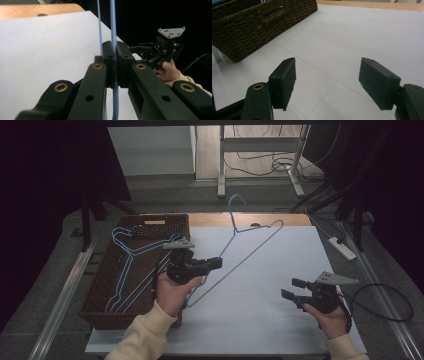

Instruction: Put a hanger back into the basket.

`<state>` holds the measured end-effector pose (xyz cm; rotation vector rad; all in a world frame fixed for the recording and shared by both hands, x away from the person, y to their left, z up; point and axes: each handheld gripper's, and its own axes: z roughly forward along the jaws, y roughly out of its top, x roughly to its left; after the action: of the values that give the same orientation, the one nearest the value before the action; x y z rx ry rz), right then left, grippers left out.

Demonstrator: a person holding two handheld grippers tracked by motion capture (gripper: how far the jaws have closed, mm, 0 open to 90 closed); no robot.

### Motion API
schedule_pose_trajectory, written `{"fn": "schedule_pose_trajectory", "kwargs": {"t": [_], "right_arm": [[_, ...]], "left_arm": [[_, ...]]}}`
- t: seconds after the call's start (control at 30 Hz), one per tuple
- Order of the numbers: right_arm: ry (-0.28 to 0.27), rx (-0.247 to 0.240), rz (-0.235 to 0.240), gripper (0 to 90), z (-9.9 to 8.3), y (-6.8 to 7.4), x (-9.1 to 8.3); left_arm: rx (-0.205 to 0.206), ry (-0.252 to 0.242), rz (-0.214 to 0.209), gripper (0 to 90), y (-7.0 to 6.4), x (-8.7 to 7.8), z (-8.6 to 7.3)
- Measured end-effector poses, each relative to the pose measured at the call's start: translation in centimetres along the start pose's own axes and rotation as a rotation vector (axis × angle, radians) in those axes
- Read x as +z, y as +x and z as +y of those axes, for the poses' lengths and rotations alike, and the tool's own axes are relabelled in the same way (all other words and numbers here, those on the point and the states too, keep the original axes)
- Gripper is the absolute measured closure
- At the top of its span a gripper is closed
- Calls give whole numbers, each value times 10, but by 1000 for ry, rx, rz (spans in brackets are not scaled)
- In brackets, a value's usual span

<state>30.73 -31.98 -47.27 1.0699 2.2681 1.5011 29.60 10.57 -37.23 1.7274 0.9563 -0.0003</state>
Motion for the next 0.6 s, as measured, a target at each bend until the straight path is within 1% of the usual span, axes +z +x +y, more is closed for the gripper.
{"fn": "schedule_pose_trajectory", "kwargs": {"t": [0.1, 0.2, 0.23, 0.27, 0.3, 0.33, 0.4, 0.43, 0.47, 0.6], "right_arm": [[8, 1, -3, 308, -1, 0, 2], [14, -7, -6, 307, -1, 1, 4], [18, -9, -7, 307, -2, 1, 5], [20, -10, -8, 307, -2, 1, 5], [23, -12, -11, 307, -2, 0, 5], [23, -12, -11, 307, -2, 0, 5], [29, -9, -16, 307, -4, 0, 6], [36, -7, -18, 306, -5, -1, 7], [36, -7, -18, 306, -5, -1, 7], [40, -9, -23, 307, -5, 0, 8]], "left_arm": [[-7, -24, 12, 864, 12, -20, 1], [-11, -68, 35, 864, 27, -49, 2], [-13, -91, 40, 864, 34, -62, 2], [-13, -91, 40, 864, 34, -62, 2], [-24, -114, 59, 864, 43, -78, 1], [-24, -114, 59, 864, 43, -78, 1], [-31, -130, 78, 864, 52, -93, -2], [-34, -136, 92, 864, 60, -103, -5], [-34, -136, 92, 864, 60, -103, -5], [-39, -139, 131, 864, 77, -123, -12]]}}
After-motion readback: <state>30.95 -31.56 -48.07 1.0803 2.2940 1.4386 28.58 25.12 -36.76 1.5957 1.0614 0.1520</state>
